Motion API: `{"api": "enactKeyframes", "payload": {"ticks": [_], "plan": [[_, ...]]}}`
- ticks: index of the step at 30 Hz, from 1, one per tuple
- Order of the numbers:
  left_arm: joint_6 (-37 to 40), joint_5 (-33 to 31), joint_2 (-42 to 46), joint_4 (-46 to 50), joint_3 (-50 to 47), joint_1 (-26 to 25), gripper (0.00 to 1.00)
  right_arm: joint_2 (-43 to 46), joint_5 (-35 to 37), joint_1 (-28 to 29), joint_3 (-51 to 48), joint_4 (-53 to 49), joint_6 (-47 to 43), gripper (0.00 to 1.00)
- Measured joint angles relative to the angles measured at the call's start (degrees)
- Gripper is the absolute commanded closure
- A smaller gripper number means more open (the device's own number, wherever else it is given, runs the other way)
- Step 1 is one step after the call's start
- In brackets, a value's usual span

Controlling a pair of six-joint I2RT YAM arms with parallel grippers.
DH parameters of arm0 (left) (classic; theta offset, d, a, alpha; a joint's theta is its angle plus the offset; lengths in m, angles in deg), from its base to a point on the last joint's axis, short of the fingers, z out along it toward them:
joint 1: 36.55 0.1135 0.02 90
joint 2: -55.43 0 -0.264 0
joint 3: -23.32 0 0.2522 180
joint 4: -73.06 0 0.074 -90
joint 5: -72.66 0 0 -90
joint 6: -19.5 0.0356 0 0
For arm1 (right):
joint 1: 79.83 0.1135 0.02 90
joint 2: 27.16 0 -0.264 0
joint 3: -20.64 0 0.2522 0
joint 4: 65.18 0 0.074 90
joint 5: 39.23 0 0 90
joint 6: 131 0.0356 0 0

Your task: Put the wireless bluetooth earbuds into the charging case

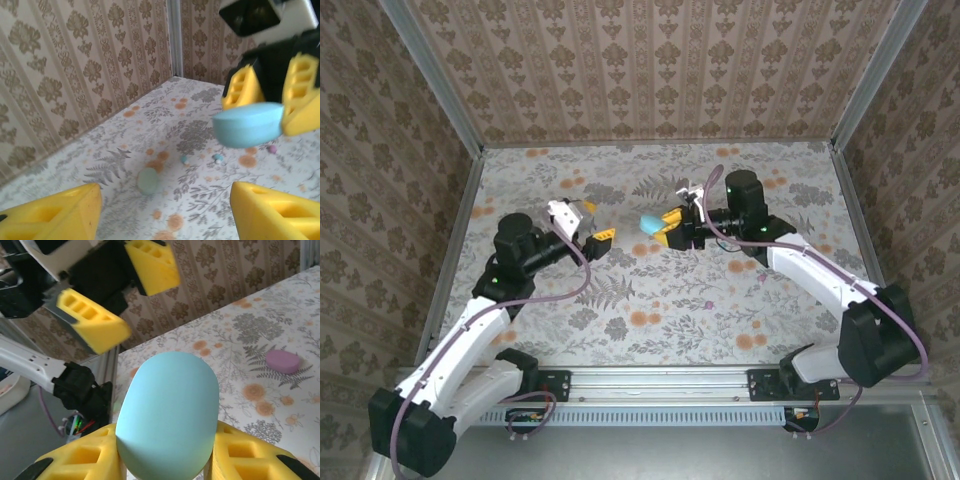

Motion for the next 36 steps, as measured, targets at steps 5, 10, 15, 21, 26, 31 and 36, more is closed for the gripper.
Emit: {"api": "enactKeyframes", "payload": {"ticks": [5,10,15,21,26,31,36], "plan": [[-2.95,0.52,-2.36,-2.84,1.29,-0.09,0.19,4.48,1.25,0.17,0.00,-1.11,-2.16,0.66],[-13.92,5.29,-7.69,-5.16,4.46,-0.11,0.15,7.34,6.45,1.36,-0.61,-2.16,-6.91,0.66],[-25.38,8.48,-12.35,-1.42,12.63,-0.11,0.14,7.80,13.22,3.04,-1.20,-3.17,-11.50,0.66],[-39.47,13.60,-17.79,1.95,19.87,-0.11,0.19,8.48,20.48,4.98,-2.25,-2.95,-15.50,0.66],[-48.28,17.09,-24.15,5.57,22.45,-1.22,0.20,9.35,24.92,6.43,-2.29,-1.99,-18.64,0.66],[-55.17,19.47,-26.82,5.75,22.53,-3.21,0.25,9.53,27.65,6.84,-2.45,-1.20,-21.14,0.65],[-58.73,20.59,-27.28,5.29,22.64,-4.02,0.38,9.53,28.94,6.95,-2.91,-0.74,-22.23,0.65]]}}
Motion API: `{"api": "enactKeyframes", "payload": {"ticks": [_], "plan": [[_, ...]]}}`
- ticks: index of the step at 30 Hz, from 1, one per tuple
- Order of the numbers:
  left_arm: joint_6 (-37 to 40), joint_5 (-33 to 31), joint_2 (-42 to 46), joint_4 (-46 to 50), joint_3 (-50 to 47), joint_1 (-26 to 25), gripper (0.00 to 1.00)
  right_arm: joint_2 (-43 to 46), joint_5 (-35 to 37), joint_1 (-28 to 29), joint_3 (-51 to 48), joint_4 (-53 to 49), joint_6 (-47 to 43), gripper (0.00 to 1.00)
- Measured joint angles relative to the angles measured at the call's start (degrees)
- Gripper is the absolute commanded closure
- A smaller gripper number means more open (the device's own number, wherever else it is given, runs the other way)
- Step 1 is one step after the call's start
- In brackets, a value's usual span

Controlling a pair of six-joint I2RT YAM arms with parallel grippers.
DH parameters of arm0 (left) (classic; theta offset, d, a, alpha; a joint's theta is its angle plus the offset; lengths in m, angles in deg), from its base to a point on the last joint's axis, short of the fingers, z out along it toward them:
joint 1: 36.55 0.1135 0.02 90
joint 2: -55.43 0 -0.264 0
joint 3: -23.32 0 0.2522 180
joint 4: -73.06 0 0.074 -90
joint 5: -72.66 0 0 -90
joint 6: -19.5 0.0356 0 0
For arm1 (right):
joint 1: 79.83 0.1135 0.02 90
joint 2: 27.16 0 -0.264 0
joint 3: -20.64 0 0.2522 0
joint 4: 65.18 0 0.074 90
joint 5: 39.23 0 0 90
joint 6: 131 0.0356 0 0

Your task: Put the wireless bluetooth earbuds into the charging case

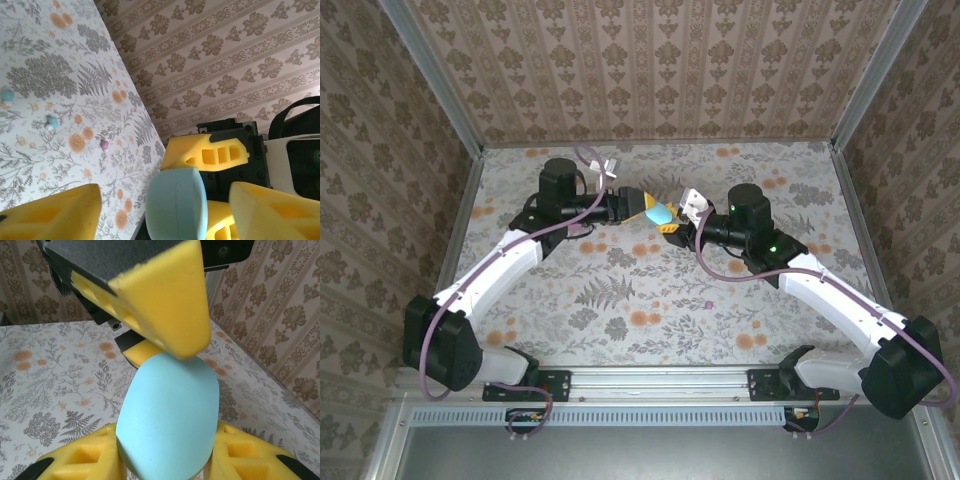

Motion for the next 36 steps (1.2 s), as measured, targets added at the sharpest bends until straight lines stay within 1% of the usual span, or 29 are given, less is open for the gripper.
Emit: {"api": "enactKeyframes", "payload": {"ticks": [2,4,11,15,24,27,29,32,33,36], "plan": [[-0.76,0.22,-0.04,-0.17,0.00,-0.22,0.43,-0.02,0.37,0.00,-0.17,0.39,-0.35,0.65],[-1.22,0.39,-0.04,-0.31,0.02,-0.22,0.46,-0.02,0.85,0.07,-0.31,1.07,-0.44,0.65],[-1.70,1.42,-1.01,-0.57,0.42,-0.28,0.51,-0.15,1.57,0.17,-0.33,2.64,-0.57,0.65],[-1.73,2.01,-1.44,-0.55,0.66,-0.35,0.57,-0.96,2.21,0.59,-0.33,2.78,-0.59,0.65],[-2.43,1.86,-1.77,-0.55,1.01,-0.42,0.78,-1.49,4.04,1.27,-0.31,3.15,-0.63,0.64],[-2.51,1.60,-1.77,-0.57,1.05,-0.24,0.84,-1.60,5.79,1.77,-0.31,3.21,-0.61,0.60],[-2.54,1.18,-1.77,-0.59,1.05,-0.22,0.87,-1.64,6.99,2.08,-0.31,3.39,-0.52,0.53],[-3.02,0.37,-1.75,-0.76,1.05,-0.33,0.88,-1.68,8.90,2.23,-0.33,3.91,-0.48,0.45],[-3.41,-0.02,-1.75,-0.98,1.05,-0.35,0.89,-1.68,9.73,2.23,-0.44,4.37,-0.28,0.40],[-4.68,-1.42,-1.51,-1.73,1.03,-0.50,0.90,-1.36,12.39,2.23,-2.27,7.43,0.72,0.38]]}}
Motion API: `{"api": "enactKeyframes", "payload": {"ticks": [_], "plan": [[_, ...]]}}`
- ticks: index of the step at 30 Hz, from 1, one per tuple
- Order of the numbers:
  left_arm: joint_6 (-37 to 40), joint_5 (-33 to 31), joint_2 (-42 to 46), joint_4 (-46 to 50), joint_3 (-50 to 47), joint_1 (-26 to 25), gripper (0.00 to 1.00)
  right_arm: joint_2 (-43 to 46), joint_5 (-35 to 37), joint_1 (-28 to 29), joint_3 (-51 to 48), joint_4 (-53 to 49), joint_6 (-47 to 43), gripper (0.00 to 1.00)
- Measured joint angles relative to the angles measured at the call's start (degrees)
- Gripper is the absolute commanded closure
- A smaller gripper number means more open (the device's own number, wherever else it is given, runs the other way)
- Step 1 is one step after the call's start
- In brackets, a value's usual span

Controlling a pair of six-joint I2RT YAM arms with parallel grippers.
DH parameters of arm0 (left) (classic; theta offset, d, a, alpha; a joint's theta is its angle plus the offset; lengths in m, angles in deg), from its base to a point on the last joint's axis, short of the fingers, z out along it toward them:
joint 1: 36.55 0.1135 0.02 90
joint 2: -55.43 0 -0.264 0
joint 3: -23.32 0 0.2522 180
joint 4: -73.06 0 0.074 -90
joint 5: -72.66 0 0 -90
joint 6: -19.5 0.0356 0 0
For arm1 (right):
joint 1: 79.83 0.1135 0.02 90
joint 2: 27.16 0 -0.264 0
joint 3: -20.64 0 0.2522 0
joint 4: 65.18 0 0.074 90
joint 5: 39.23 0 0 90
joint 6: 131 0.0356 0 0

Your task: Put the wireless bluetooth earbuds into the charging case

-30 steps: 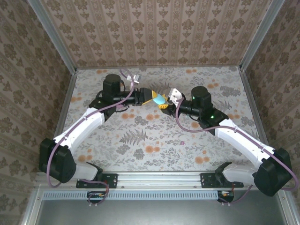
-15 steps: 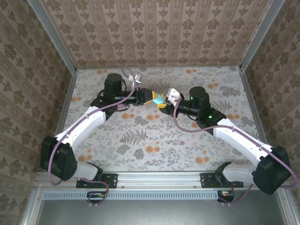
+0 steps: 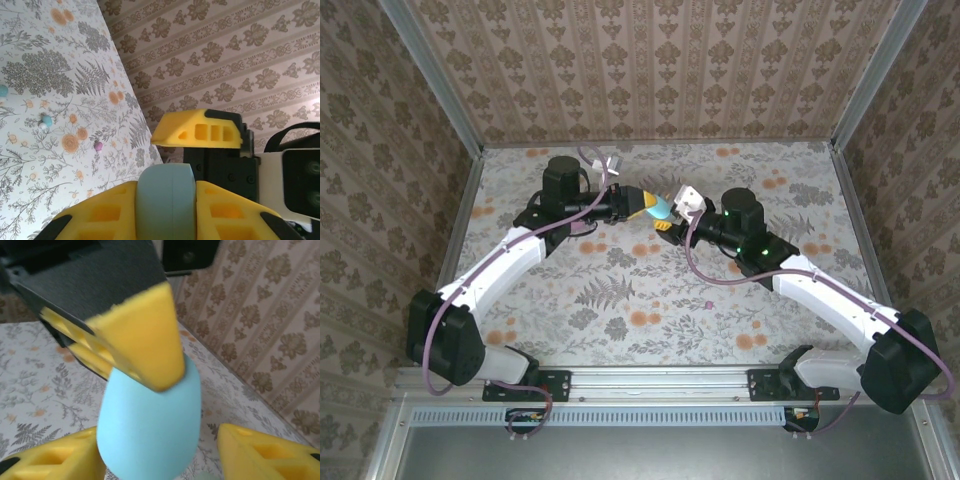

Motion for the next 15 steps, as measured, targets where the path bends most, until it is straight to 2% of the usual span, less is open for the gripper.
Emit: {"api": "enactKeyframes", "payload": {"ticks": [2,6,15], "plan": [[-1.09,-1.03,0.48,-0.92,-0.22,0.02,0.90,0.52,1.07,0.00,-1.90,2.23,0.59,0.35],[-3.54,-2.58,2.01,-3.23,-1.40,0.61,0.90,2.01,1.20,0.00,-5.62,5.73,0.90,0.35],[-6.82,-3.39,2.51,-5.95,-2.23,0.83,0.90,1.11,0.76,0.00,-5.38,11.32,0.72,0.40]]}}
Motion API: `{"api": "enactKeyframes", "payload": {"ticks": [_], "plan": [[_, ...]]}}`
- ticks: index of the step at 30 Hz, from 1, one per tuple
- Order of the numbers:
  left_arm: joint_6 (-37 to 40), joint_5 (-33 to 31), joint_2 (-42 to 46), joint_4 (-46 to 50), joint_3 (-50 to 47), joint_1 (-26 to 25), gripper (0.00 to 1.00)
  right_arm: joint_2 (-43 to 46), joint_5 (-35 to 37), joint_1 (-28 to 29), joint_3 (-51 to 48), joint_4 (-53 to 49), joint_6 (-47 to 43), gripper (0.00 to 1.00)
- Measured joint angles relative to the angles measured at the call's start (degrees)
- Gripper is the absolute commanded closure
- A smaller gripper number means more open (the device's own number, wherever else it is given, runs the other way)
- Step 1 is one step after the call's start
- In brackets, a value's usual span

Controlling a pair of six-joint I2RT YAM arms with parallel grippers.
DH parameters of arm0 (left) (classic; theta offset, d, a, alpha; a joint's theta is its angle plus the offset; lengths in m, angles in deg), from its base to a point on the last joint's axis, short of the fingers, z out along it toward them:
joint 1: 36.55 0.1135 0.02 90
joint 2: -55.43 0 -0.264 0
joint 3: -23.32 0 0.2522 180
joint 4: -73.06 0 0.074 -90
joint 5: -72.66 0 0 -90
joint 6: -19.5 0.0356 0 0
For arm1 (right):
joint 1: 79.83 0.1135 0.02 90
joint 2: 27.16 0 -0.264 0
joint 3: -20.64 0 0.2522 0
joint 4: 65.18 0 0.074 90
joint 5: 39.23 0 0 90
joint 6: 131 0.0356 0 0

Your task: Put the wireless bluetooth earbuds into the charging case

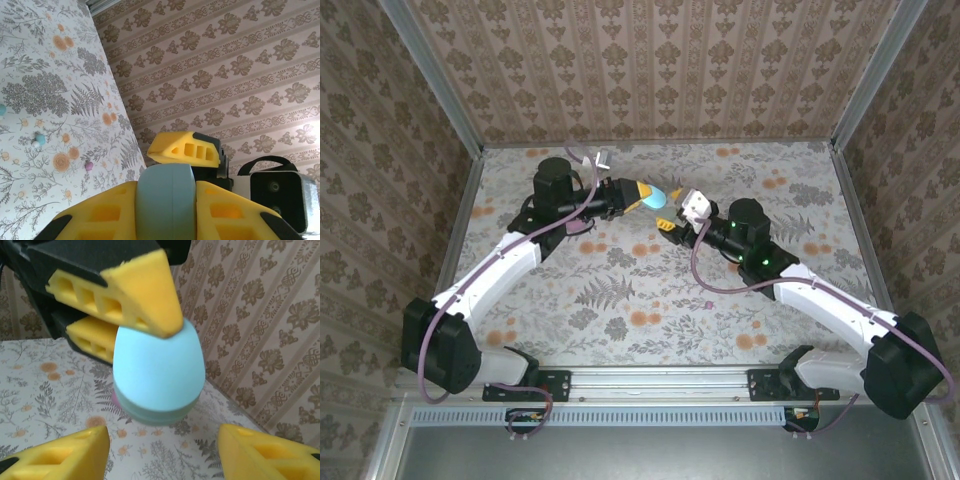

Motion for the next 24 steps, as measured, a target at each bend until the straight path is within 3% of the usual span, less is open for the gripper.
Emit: {"api": "enactKeyframes", "payload": {"ticks": [14,18,24], "plan": [[-1.11,-0.09,0.04,-0.70,-0.24,0.00,0.90,-4.68,-3.10,0.00,1.53,8.00,2.80,0.46],[-1.11,-0.46,0.17,-0.72,-0.24,0.00,0.90,-4.68,-3.45,0.00,1.53,8.50,3.06,0.53],[-1.11,-0.57,0.35,-1.09,-0.35,0.00,0.90,-4.68,-3.26,0.00,1.49,9.66,3.28,0.47]]}}
